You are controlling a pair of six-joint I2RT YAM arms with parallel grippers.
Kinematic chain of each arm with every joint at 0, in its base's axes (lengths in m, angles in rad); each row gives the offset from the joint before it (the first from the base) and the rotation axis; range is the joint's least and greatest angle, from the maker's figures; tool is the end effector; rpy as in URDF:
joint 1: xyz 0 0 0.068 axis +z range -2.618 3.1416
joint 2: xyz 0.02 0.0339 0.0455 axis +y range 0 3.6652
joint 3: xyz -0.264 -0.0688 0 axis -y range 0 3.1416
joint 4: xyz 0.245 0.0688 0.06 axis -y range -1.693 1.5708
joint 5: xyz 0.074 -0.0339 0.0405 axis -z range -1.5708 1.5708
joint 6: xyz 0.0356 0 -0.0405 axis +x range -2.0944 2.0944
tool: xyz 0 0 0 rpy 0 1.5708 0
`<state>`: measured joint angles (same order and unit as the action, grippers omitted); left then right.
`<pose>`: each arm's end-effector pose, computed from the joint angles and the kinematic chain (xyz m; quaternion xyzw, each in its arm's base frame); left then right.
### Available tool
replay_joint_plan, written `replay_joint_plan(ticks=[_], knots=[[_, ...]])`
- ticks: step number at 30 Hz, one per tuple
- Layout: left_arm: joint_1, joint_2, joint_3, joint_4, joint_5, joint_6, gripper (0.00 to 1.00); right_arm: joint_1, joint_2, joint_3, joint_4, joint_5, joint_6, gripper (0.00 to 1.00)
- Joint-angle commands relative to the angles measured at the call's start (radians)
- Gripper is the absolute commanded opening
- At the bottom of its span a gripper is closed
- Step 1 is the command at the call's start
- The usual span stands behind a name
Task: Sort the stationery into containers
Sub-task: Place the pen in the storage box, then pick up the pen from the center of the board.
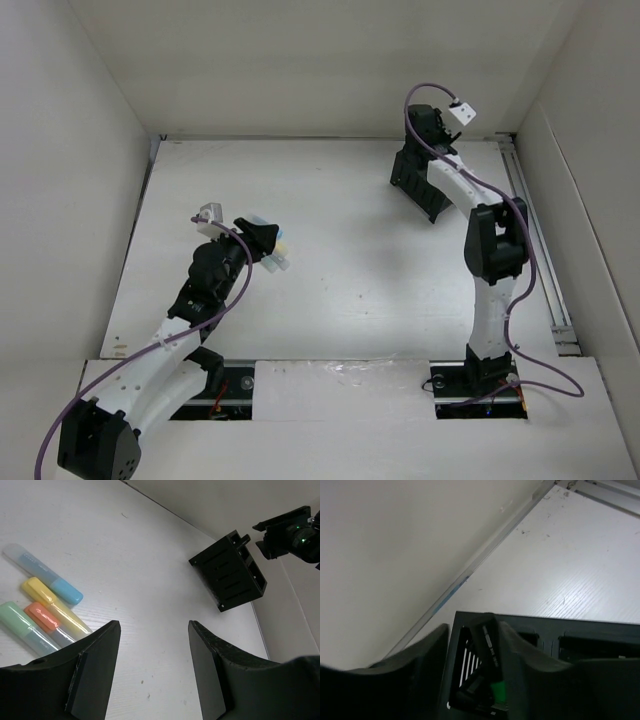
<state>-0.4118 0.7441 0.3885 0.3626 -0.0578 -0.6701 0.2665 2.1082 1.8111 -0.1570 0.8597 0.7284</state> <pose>0.1712 -0.0725 0.2640 -0.1110 0.6958 -0.3478 0.6185 0.4840 0.1042 0.2833 0.3914 0.7000 -0.0808 0.5919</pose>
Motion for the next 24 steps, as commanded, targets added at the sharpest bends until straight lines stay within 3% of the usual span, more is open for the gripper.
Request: replay_joint_plan(ticks=[1, 4, 7, 10, 11, 13, 17, 22, 24], knots=[[-0.004, -0.011, 0.052, 0.021, -0.019, 0.012, 0.53, 0.020, -0.117, -0.022, 0.042, 0.035, -0.007, 0.56], [-0.004, -0.011, 0.052, 0.010, -0.019, 0.012, 0.53, 0.030, -0.191, -0.032, 0.022, -0.020, 0.009, 0.67], [-0.004, 0.001, 0.062, 0.001, -0.030, 0.012, 0.51, 0.056, -0.278, -0.053, -0.019, -0.063, 0.063, 0.68], [-0.004, 0.034, 0.073, -0.011, -0.042, 0.012, 0.48, 0.094, -0.387, -0.146, -0.046, -0.189, 0.141, 0.42], [-0.004, 0.052, 0.073, -0.022, -0.053, 0.012, 0.46, 0.108, -0.419, -0.195, -0.027, -0.235, 0.179, 0.19], [-0.004, 0.070, 0.073, -0.022, -0.066, 0.012, 0.42, 0.166, -0.480, -0.369, 0.066, -0.327, 0.204, 0.01], [-0.004, 0.149, 0.105, -0.036, -0.105, 0.012, 0.27, 0.279, -0.553, -0.551, 0.131, -0.390, 0.213, 0.00], [-0.004, 0.306, 0.167, -0.143, -0.221, 0.003, 0.06, 0.378, -0.562, -0.604, 0.080, -0.412, 0.204, 0.04], [-0.004, 0.342, 0.196, -0.171, -0.234, 0.003, 0.05, 0.391, -0.562, -0.614, 0.038, -0.435, 0.193, 0.06]])
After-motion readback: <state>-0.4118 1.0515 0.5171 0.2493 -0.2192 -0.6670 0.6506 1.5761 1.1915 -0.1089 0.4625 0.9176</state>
